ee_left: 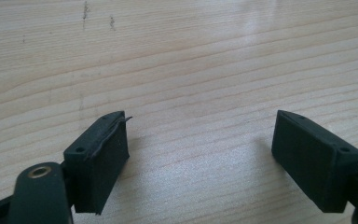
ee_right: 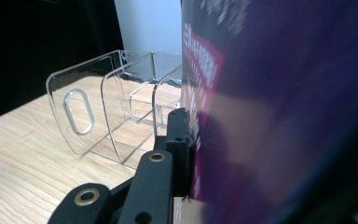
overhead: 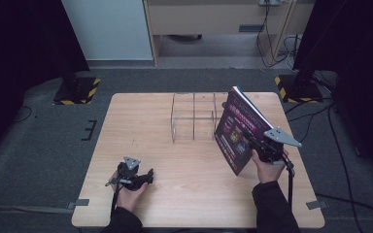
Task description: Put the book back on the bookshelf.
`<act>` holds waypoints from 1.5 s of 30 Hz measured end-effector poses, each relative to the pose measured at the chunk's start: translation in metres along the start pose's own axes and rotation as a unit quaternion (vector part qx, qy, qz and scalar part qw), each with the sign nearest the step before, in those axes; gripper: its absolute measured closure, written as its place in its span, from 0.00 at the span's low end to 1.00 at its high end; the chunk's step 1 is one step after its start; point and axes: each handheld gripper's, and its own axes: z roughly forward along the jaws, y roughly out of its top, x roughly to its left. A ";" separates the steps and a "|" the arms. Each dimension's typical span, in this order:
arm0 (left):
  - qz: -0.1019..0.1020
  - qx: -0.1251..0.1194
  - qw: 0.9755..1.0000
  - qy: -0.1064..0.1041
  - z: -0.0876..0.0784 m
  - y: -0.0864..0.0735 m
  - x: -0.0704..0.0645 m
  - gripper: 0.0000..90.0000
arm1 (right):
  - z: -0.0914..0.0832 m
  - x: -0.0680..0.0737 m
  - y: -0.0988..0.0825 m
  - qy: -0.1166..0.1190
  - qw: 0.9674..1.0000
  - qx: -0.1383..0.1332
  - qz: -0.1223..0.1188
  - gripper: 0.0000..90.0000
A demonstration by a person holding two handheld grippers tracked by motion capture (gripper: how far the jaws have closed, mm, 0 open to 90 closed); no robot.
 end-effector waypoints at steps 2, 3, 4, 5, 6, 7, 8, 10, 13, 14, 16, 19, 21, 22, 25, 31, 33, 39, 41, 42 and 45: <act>0.001 0.001 1.000 0.000 0.000 0.000 0.000 0.19 | -0.002 0.000 0.003 -0.005 1.000 0.002 0.005 0.89; 0.001 0.001 1.000 0.000 0.000 0.000 0.000 0.19 | -0.002 0.000 0.004 -0.005 1.000 0.001 0.006 0.89; 0.001 0.001 1.000 0.000 0.000 0.000 0.000 0.19 | -0.003 0.000 0.005 -0.004 1.000 0.002 0.007 0.89; 0.001 0.001 1.000 0.000 0.000 0.000 0.000 0.19 | -0.004 0.000 0.005 -0.005 1.000 0.001 0.012 0.89; 0.000 0.000 1.000 0.000 0.000 0.000 0.000 0.19 | -0.005 0.000 0.005 -0.005 1.000 0.002 0.009 0.89; 0.001 0.001 1.000 0.000 0.000 0.000 0.000 0.19 | -0.005 -0.001 0.005 -0.004 1.000 0.002 0.011 0.89; 0.001 0.001 1.000 0.000 0.000 0.000 0.000 0.19 | -0.005 -0.001 0.006 -0.005 1.000 0.001 0.014 0.88; 0.000 0.000 1.000 0.000 0.000 0.000 0.000 0.19 | -0.006 -0.002 0.006 -0.006 1.000 0.001 0.016 0.88; 0.000 0.000 1.000 0.000 0.000 0.000 0.000 0.19 | -0.007 -0.002 0.008 -0.011 1.000 0.000 0.016 0.92; 0.001 0.001 1.000 0.000 0.000 0.000 0.000 0.19 | -0.007 -0.001 0.008 -0.011 1.000 0.000 0.015 0.93; 0.001 0.001 1.000 0.000 0.000 0.000 0.000 0.19 | -0.007 0.000 0.009 -0.010 1.000 -0.006 0.020 0.93; 0.000 0.000 1.000 0.000 0.000 0.000 0.000 0.19 | -0.006 0.004 0.011 -0.022 1.000 -0.010 0.010 0.93; 0.001 0.001 1.000 0.000 0.000 0.000 0.000 0.19 | -0.003 0.007 0.013 -0.022 1.000 -0.011 0.008 0.94; 0.000 0.000 1.000 0.000 0.000 0.000 0.000 0.19 | -0.002 0.008 0.015 -0.022 1.000 -0.012 0.006 0.94; 0.000 0.000 1.000 0.000 0.000 0.000 0.000 0.19 | 0.004 0.011 0.025 -0.023 0.999 -0.025 0.002 0.94; 0.000 0.000 1.000 0.000 0.000 0.000 0.000 0.19 | 0.021 0.010 0.044 -0.037 0.998 -0.049 0.000 0.94; 0.000 0.000 1.000 0.000 0.000 0.000 0.000 0.19 | 0.030 0.008 0.047 -0.044 0.998 -0.052 0.000 0.94; -0.001 0.000 1.000 -0.001 0.000 0.000 0.000 0.19 | 0.051 0.002 0.048 -0.057 0.997 -0.050 0.010 0.94; -0.001 0.000 1.000 -0.001 0.000 0.000 0.000 0.19 | 0.057 0.001 0.046 -0.061 0.997 -0.049 0.011 0.94; -0.001 0.000 1.000 -0.001 0.000 0.000 0.000 0.19 | 0.059 0.001 0.044 -0.063 0.997 -0.047 0.012 0.94; -0.001 -0.001 1.000 0.000 0.000 0.000 0.000 0.19 | 0.066 0.002 0.040 -0.070 0.996 -0.044 0.013 0.94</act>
